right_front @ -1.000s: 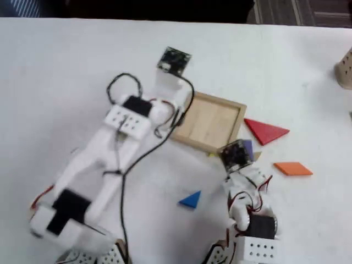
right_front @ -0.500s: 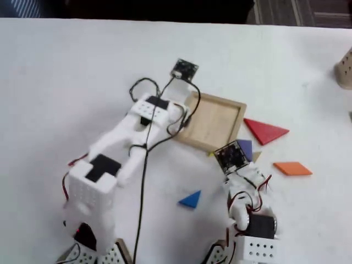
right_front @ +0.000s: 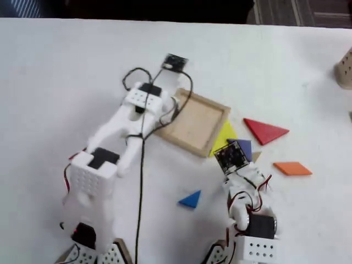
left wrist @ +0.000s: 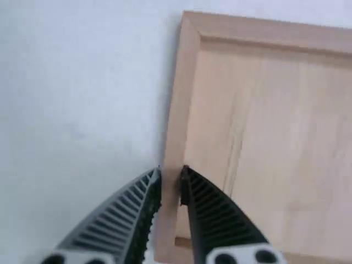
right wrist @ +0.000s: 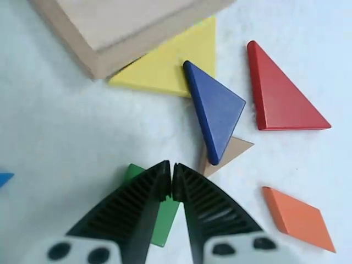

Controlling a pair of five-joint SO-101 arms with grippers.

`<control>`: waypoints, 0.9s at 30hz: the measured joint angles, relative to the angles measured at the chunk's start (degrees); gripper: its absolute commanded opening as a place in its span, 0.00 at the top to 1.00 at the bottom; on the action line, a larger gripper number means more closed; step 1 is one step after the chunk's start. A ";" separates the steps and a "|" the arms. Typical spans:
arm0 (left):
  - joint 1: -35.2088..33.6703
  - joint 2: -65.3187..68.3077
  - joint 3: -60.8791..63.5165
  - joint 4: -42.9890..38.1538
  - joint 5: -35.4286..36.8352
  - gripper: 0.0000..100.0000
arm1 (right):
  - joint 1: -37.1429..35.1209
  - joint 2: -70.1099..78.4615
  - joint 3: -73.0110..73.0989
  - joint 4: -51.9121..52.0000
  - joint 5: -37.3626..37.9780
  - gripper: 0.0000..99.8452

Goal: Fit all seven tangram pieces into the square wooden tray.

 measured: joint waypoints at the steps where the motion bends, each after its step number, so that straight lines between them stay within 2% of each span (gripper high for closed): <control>1: -0.88 0.44 -0.79 0.88 0.09 0.96 | 0.00 0.00 0.00 0.00 0.00 0.98; 12: -11.87 1.85 -5.10 13.71 0.00 0.96 | 0.00 0.00 0.00 0.00 0.09 0.98; 16: -13.45 0.09 -1.58 14.15 0.00 0.96 | 0.00 0.00 0.00 0.00 0.35 0.98; 19: -13.54 -3.96 4.48 11.87 0.00 0.96 | 0.00 0.00 0.00 0.00 0.44 0.98; 24: -13.36 -17.23 23.03 1.49 0.35 0.96 | 0.00 0.00 0.00 0.00 0.44 0.98; 27: -12.84 -24.44 31.82 -3.16 2.99 0.96 | 0.00 0.00 0.00 0.00 0.53 0.98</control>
